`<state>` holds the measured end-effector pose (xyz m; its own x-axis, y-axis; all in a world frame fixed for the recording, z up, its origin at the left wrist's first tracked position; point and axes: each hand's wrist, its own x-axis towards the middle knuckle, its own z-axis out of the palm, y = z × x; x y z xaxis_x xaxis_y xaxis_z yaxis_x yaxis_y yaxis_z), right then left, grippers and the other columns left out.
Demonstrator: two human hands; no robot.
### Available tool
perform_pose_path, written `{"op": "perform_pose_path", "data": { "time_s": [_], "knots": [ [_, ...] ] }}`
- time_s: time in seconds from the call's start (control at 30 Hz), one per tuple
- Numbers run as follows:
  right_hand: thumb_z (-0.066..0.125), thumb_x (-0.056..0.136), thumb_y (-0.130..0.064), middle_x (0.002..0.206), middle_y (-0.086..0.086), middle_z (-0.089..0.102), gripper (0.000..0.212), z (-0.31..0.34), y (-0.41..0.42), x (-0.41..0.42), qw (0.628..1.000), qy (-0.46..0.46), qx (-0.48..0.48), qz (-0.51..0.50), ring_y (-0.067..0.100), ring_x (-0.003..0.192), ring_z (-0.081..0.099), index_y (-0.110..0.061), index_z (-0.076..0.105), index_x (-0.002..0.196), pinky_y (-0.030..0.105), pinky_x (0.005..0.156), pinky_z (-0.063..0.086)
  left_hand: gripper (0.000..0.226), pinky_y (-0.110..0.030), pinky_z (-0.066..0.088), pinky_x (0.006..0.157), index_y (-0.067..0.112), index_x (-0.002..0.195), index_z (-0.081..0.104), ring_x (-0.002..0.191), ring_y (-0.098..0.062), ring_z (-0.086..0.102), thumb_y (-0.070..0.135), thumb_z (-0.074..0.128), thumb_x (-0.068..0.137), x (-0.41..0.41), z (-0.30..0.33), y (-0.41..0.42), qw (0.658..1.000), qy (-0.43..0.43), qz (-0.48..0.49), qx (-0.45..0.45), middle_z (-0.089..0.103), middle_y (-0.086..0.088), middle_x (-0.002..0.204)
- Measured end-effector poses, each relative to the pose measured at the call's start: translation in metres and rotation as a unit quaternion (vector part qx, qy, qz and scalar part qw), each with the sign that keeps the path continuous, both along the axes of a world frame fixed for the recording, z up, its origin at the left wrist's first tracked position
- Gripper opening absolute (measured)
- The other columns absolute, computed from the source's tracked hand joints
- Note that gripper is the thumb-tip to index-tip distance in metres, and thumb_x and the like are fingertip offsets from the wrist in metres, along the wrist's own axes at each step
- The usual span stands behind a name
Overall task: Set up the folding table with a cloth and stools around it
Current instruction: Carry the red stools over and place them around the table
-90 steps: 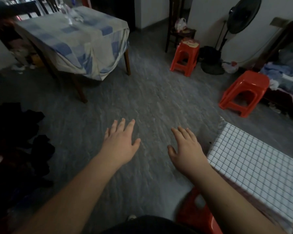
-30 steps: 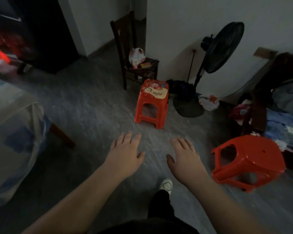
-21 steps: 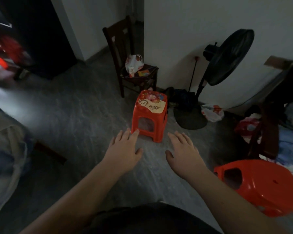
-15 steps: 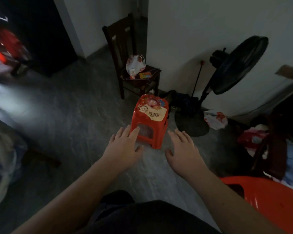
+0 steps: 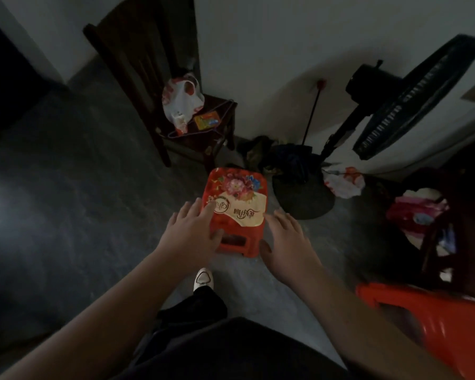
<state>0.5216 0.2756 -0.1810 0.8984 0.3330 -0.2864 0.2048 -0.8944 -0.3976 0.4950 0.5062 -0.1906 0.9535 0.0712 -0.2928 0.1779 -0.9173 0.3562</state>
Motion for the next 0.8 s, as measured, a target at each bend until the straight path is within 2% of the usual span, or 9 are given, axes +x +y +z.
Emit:
{"op": "perform_pose_path", "data": {
  "time_s": [0.07,0.2,0.3,0.43,0.5,0.57,0.63,0.8],
  "knots": [
    [0.05,0.095,-0.043,0.162,0.004,0.026,0.066,-0.011,0.02,0.032,1.0,0.015,0.001,-0.015,0.026,0.151,0.016,-0.024,0.026,0.153,0.052,0.117,0.029,0.076,-0.052,0.019,0.121,0.029,0.155,0.017,0.151,-0.034,0.015,0.061,0.033,0.088,0.039,-0.01,0.02,1.0,0.009,-0.023,-0.003,0.02,-0.011,0.164],
    [0.054,0.096,-0.037,0.158,0.004,0.033,0.064,-0.054,0.052,0.09,0.997,0.059,0.001,-0.055,0.026,0.147,0.024,-0.021,0.029,0.153,0.052,0.114,0.033,0.07,-0.054,0.018,0.121,0.029,0.156,0.017,0.151,-0.033,0.014,0.052,0.042,0.095,0.107,-0.053,0.044,0.998,0.047,-0.051,-0.005,0.019,-0.009,0.165],
    [0.057,0.094,-0.034,0.154,0.005,0.037,0.065,-0.105,0.064,0.131,0.993,0.081,0.013,-0.083,0.027,0.145,0.028,-0.019,0.031,0.152,0.052,0.112,0.035,0.068,-0.053,0.018,0.121,0.03,0.156,0.016,0.152,-0.032,0.014,0.052,0.039,0.096,0.151,-0.106,0.05,0.997,0.061,-0.047,-0.015,0.02,-0.008,0.165],
    [0.059,0.092,-0.027,0.149,0.005,0.041,0.062,-0.21,0.071,0.181,0.989,0.101,-0.001,-0.107,0.027,0.137,0.036,-0.019,0.033,0.148,0.048,0.107,0.04,0.069,-0.055,0.021,0.12,0.028,0.156,0.015,0.151,-0.031,0.015,0.049,0.042,0.095,0.199,-0.209,0.049,0.995,0.094,-0.04,-0.002,0.019,-0.007,0.165],
    [0.06,0.092,-0.027,0.154,0.007,0.035,0.064,-0.27,0.072,0.2,0.986,0.125,-0.009,-0.11,0.03,0.141,0.031,-0.019,0.031,0.149,0.049,0.109,0.039,0.073,-0.056,0.018,0.121,0.028,0.156,0.009,0.152,-0.033,0.008,0.049,0.044,0.096,0.218,-0.269,0.049,0.992,0.127,-0.014,0.004,0.01,-0.008,0.166],
    [0.061,0.092,-0.027,0.161,0.009,0.022,0.069,-0.324,0.069,0.217,0.984,0.132,-0.019,-0.114,0.032,0.148,0.019,-0.021,0.025,0.151,0.054,0.112,0.036,0.078,-0.058,0.016,0.121,0.033,0.155,0.0,0.153,-0.035,0.001,0.052,0.047,0.096,0.233,-0.322,0.051,0.988,0.155,0.018,0.002,-0.002,-0.007,0.167],
    [0.064,0.09,-0.028,0.164,0.007,0.013,0.078,-0.368,0.063,0.23,0.986,0.117,-0.03,-0.118,0.033,0.15,0.011,-0.027,0.017,0.153,0.058,0.111,0.035,0.085,-0.061,0.02,0.117,0.039,0.153,-0.006,0.152,-0.036,-0.002,0.055,0.052,0.093,0.246,-0.364,0.053,0.985,0.163,0.047,-0.014,-0.009,-0.003,0.167],
    [0.072,0.085,-0.039,0.166,0.002,0.001,0.091,-0.424,0.048,0.247,0.978,0.104,-0.029,-0.179,0.04,0.148,0.014,-0.041,0.012,0.153,0.062,0.107,0.034,0.104,-0.066,0.029,0.109,0.05,0.148,-0.019,0.151,-0.039,-0.002,0.064,0.062,0.083,0.265,-0.417,0.054,0.974,0.191,0.108,-0.047,-0.021,0.002,0.164]
  ]
}}
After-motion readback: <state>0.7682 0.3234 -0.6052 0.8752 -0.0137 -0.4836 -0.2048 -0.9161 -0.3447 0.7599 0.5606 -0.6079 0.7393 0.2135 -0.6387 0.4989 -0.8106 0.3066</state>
